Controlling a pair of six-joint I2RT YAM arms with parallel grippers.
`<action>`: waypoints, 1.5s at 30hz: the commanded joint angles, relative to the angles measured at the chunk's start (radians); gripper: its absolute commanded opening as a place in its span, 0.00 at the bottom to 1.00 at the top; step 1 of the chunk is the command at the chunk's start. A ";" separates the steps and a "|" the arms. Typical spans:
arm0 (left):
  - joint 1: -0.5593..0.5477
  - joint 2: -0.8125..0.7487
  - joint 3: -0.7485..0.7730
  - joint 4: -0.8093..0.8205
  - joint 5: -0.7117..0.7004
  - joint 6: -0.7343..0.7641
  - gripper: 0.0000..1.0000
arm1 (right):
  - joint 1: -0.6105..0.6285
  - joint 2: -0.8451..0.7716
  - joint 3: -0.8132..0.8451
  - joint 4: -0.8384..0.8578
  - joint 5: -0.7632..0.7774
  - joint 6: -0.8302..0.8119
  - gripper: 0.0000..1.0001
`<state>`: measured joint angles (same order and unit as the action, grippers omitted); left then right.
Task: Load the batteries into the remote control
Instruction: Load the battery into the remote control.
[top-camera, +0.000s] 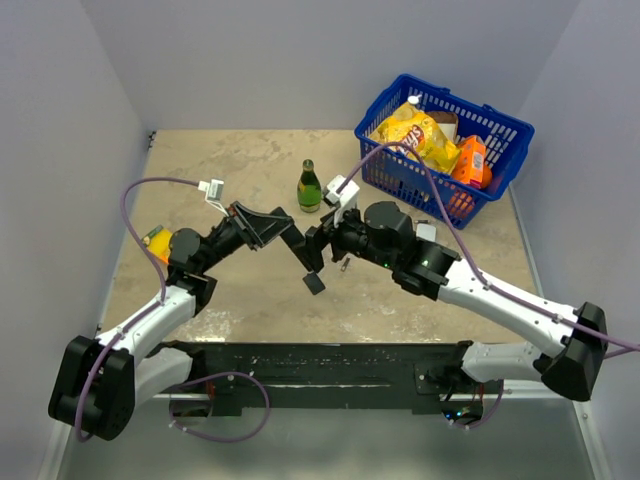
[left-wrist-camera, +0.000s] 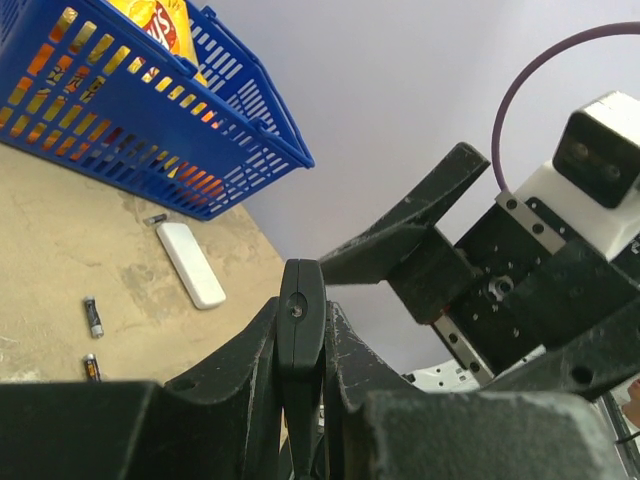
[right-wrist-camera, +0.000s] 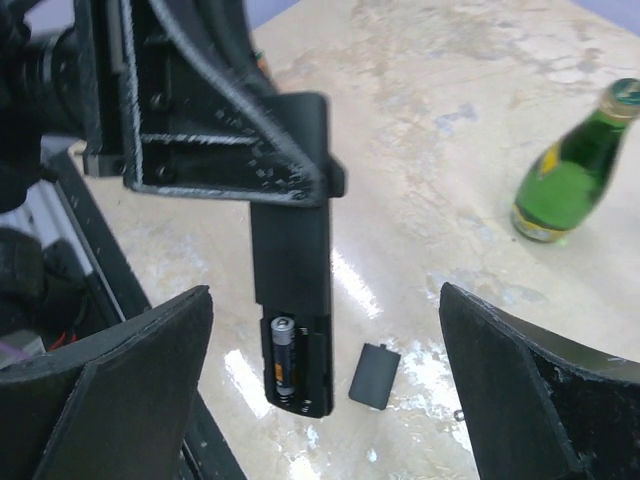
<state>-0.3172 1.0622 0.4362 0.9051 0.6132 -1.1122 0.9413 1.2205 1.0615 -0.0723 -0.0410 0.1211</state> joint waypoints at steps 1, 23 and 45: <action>-0.003 0.001 0.042 0.066 0.026 0.003 0.00 | -0.004 -0.085 -0.008 0.020 0.203 0.129 0.98; -0.003 0.016 0.035 0.227 0.062 -0.046 0.00 | -0.045 -0.130 -0.245 0.270 0.078 0.520 0.96; -0.003 -0.027 0.117 -0.235 -0.018 0.150 0.00 | -0.056 -0.099 -0.018 -0.093 -0.028 0.104 0.60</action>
<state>-0.3172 1.0721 0.4847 0.8188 0.6331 -1.0683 0.8871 1.0981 0.9474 -0.0383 0.0242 0.3805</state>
